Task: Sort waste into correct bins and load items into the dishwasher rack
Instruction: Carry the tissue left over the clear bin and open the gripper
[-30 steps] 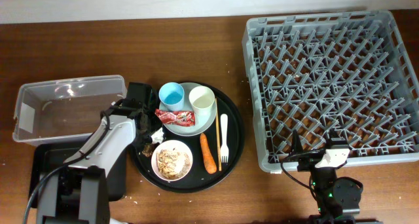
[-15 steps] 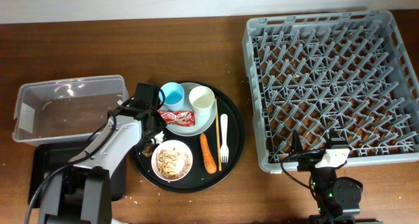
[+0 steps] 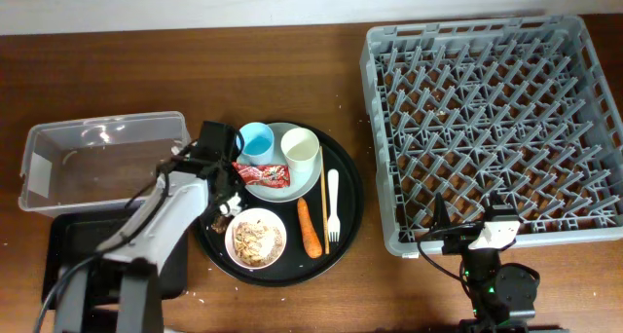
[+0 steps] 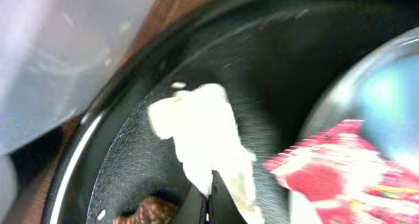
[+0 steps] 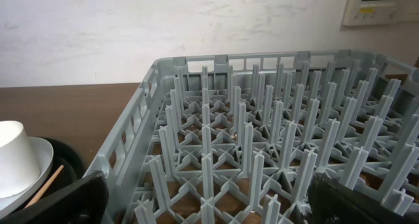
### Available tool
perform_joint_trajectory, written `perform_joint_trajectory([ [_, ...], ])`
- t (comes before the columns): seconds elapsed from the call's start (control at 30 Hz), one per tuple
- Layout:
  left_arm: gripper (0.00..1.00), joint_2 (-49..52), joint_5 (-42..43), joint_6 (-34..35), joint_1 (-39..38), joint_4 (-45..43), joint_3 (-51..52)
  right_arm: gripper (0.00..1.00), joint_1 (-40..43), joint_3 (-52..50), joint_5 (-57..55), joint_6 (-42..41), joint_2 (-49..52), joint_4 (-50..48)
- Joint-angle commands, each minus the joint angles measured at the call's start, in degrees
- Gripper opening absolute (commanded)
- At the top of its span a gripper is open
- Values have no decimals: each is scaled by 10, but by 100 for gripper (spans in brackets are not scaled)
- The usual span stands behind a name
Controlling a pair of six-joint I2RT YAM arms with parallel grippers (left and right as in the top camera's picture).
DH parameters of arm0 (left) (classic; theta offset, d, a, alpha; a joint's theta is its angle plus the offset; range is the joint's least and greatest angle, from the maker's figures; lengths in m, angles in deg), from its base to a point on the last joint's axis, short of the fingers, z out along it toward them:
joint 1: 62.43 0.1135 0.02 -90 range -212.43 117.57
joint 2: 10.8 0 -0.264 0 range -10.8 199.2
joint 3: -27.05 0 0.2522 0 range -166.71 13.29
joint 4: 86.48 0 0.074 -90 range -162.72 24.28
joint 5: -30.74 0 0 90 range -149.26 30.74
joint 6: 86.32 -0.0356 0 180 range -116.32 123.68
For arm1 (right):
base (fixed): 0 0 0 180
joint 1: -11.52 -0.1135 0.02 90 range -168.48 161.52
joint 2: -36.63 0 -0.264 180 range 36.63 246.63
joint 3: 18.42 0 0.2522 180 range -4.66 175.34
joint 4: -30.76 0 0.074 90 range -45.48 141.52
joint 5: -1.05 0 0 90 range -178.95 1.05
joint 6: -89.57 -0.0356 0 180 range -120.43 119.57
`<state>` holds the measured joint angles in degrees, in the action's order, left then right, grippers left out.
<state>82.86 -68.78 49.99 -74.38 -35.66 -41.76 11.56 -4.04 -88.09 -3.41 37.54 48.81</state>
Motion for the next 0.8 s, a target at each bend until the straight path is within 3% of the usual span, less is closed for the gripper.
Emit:
perform_joint_trajectory([
  [0.0,0,-95,-8,0,-2,27,-30,99,4,-3,-5,-1,-4,2],
  [0.13,0,-199,-21,0,19,23,-31,99,4,-3,-5,-1,-4,3],
  [0.23,0,-245,-74,1,122,-2,-31,99,4,-3,-5,-1,-4,3],
  [0.37,0,-202,-68,1,221,-46,-31,99,4,-3,-5,-1,-4,3],
  [0.5,3,-82,-70,1,280,-118,-31,99,4,-3,-5,-1,-4,3],
  [0.53,13,-58,-68,1,287,-132,-31,98,4,-3,-5,-1,-4,3],
  [0.57,39,-45,-68,1,292,-140,-31,99,4,-3,-5,-1,-4,3],
  [0.6,54,-47,-68,1,293,-142,-31,99,3,-3,-5,-1,-4,3],
  [0.67,93,-76,-68,0,293,-154,-32,99,4,-3,-5,-1,-4,3],
  [0.7,99,-101,-68,-10,293,-159,-33,99,4,-3,-5,-1,-4,3],
  [0.77,97,-154,-48,-37,293,-160,-33,99,4,-3,-5,-1,-4,3],
])
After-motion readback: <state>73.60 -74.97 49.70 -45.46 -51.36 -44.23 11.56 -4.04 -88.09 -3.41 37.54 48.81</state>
